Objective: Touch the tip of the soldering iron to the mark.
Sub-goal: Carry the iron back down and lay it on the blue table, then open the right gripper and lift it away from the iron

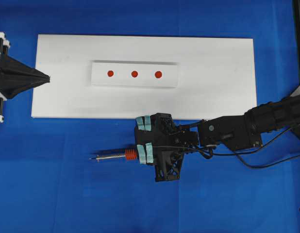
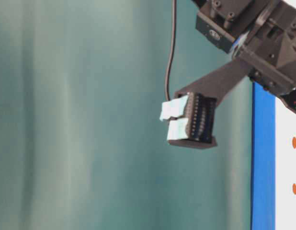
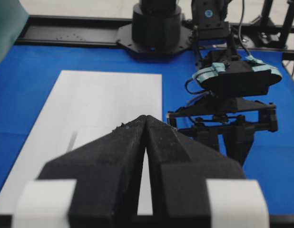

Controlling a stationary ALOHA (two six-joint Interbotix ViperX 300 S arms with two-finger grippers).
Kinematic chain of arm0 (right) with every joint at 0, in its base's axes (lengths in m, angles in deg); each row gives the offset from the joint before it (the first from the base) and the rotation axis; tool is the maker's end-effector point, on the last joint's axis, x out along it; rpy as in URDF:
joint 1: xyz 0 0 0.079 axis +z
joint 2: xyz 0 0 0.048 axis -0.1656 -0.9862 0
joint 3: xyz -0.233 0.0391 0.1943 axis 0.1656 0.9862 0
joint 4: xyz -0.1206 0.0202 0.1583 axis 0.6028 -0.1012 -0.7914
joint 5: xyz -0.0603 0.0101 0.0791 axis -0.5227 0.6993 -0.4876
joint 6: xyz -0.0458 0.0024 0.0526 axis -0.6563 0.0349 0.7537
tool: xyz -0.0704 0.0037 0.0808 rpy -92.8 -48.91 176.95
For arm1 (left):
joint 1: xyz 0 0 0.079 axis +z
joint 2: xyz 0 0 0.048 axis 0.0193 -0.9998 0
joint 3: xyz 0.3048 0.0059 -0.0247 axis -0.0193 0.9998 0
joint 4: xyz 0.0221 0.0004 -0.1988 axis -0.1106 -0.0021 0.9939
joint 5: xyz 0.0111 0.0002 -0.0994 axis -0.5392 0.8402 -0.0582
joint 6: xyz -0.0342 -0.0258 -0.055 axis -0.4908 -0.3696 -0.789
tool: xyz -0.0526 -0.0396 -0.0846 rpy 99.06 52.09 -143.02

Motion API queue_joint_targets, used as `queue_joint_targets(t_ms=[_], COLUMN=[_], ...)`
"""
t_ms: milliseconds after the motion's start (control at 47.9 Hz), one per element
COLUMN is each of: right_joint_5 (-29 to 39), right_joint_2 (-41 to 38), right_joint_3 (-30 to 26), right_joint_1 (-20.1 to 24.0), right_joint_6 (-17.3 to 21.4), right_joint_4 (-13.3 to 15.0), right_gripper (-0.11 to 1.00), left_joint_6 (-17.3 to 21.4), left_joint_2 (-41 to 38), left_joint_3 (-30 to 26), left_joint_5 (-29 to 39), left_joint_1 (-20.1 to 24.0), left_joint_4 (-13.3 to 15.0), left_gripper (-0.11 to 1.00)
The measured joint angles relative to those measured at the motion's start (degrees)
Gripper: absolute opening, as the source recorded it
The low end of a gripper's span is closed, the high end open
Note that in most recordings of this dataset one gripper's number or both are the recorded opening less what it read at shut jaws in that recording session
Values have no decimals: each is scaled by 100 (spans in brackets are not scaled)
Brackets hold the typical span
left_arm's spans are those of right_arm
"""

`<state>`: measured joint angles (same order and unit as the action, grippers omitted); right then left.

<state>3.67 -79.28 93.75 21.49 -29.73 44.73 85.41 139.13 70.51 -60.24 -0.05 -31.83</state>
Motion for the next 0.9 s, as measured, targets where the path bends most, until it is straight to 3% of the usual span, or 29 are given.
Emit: queue_joint_targets(t_ms=[83, 271, 334, 563, 897], right_joint_5=[0, -18, -18, 343, 1424], right_joint_2=[-9, -18, -18, 62, 1371], right_joint_3=[0, 9, 0, -26, -97], right_joint_1=[9, 0, 0, 0, 0], right_joint_6=[0, 9, 9, 0, 9], right_joint_4=[0, 0, 0, 0, 9], right_gripper=[22, 79, 92, 84, 84], left_joint_6=[0, 0, 0, 0, 0], left_joint_2=[0, 0, 0, 9, 9], left_joint_3=[0, 0, 0, 0, 0], left_joint_5=[0, 0, 0, 0, 0], left_joint_1=[-9, -9, 0, -9, 0], left_joint_4=[9, 9, 0, 9, 0], left_gripper=[0, 0, 0, 0, 0])
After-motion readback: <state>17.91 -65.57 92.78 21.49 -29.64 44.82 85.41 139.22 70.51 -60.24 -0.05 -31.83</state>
